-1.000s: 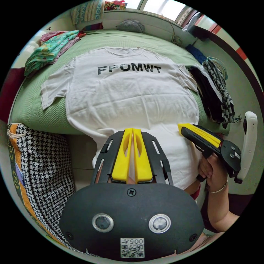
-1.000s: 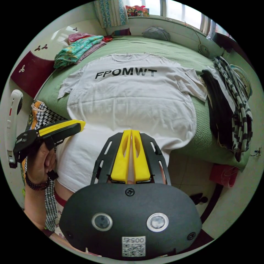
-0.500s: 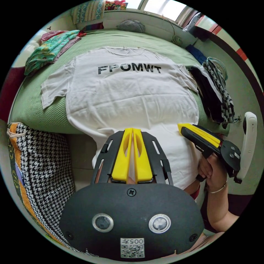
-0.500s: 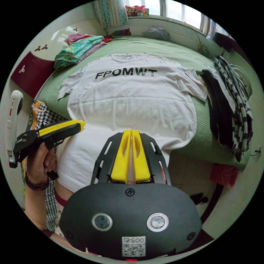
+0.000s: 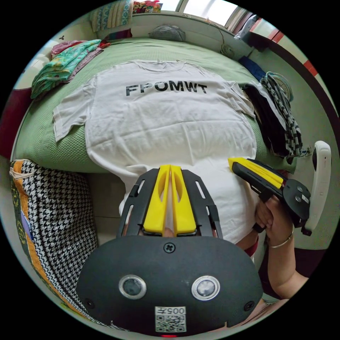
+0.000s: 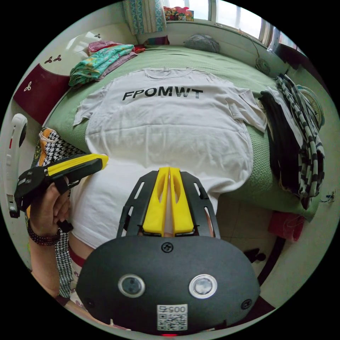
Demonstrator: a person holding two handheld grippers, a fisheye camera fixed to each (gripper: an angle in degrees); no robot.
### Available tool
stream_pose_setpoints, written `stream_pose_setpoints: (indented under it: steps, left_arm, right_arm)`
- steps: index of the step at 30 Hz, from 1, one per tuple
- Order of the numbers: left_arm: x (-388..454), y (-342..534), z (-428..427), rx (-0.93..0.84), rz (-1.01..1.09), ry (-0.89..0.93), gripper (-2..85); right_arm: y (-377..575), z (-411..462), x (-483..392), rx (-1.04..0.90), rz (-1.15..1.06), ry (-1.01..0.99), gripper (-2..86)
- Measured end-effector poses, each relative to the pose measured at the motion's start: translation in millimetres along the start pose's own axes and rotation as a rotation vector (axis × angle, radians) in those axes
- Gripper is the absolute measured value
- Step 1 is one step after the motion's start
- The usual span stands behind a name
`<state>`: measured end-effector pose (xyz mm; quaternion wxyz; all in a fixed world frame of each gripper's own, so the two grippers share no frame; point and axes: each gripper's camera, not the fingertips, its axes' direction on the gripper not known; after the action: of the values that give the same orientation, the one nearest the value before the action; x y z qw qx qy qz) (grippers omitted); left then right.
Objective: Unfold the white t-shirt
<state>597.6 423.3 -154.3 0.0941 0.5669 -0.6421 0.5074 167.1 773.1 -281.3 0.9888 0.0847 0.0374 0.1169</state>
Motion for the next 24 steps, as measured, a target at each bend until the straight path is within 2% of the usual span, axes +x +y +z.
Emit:
stream_pose_setpoints:
  steps: [8,11,16,20,24]
  left_arm:
    - [-35.1,17.2,-21.0,0.056,-0.018,0.059,-0.3]
    - [-60.2,29.4,-38.0,0.134,-0.050,0.118,-0.2]
    - [-122.9,44.6,-59.2,0.183,-0.090,0.079,-0.2]
    - [-173.6,51.4,-70.6,0.223,-0.172,0.034,-0.2]
    - [-225.0,51.0,-77.6,0.252,-0.235,0.022,-0.1]
  right_arm:
    - [-9.3,6.4,-10.5,-0.012,-0.010,0.033,-1.1]
    - [-14.7,9.7,-10.3,-0.029,-0.017,0.016,-1.2]
    - [-23.9,15.5,-15.6,-0.057,-0.041,0.044,-1.3]
    - [-31.3,21.1,-31.8,-0.076,-0.130,0.110,-1.3]
    - [-42.1,20.5,-52.6,-0.047,-0.223,0.082,-1.3]
